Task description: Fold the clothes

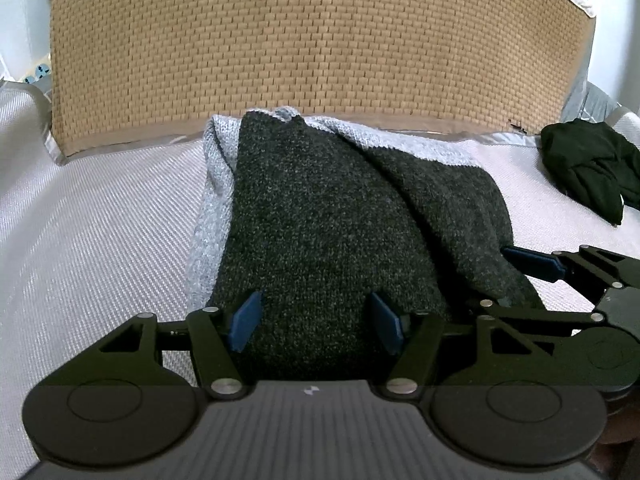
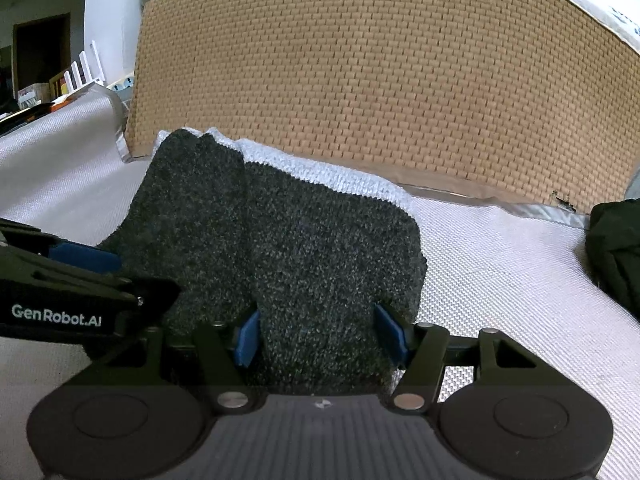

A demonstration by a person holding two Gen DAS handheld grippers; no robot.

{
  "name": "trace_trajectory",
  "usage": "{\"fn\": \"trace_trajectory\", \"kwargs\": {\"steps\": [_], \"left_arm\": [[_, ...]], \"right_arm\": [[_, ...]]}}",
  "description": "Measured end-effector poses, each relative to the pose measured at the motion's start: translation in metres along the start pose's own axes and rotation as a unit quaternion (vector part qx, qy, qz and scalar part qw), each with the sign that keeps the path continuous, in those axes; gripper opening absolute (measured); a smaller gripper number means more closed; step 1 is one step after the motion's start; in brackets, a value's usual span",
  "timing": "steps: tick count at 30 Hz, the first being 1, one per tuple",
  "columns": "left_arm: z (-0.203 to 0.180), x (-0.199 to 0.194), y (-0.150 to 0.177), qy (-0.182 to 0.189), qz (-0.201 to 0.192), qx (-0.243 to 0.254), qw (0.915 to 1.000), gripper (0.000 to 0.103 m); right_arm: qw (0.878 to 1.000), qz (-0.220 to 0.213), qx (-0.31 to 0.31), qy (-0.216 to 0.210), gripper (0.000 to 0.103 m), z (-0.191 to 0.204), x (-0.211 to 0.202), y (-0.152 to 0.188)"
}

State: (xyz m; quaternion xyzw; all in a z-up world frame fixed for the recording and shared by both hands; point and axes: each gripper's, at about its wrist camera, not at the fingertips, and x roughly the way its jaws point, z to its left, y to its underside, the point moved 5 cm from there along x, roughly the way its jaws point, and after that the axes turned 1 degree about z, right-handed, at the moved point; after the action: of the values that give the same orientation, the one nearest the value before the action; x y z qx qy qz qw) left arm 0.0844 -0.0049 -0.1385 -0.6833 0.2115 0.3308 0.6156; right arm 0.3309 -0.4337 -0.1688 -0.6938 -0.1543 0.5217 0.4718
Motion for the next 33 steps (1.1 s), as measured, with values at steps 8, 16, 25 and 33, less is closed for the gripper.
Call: {"fn": "trace_trajectory", "kwargs": {"steps": [8, 16, 25, 33], "left_arm": [[-0.001, 0.000, -0.001, -0.003, 0.000, 0.001, 1.0000, 0.066], [-0.002, -0.003, 0.001, -0.005, 0.001, 0.003, 1.0000, 0.066], [-0.002, 0.002, 0.000, -0.006, 0.000, 0.004, 1.0000, 0.067], [0.000, 0.013, -0.003, -0.002, 0.001, 0.007, 1.0000, 0.068]], "right_arm": [[1.000, -0.011, -0.006, -0.008, 0.068, -0.002, 0.003, 0.004], [1.000, -0.004, -0.009, -0.014, 0.068, -0.004, 0.003, 0.003], [1.000, 0.004, -0.008, -0.029, 0.069, -0.008, 0.006, 0.002], [0.999, 0.005, 0.000, -0.043, 0.069, -0.012, 0.013, 0.003]]}}
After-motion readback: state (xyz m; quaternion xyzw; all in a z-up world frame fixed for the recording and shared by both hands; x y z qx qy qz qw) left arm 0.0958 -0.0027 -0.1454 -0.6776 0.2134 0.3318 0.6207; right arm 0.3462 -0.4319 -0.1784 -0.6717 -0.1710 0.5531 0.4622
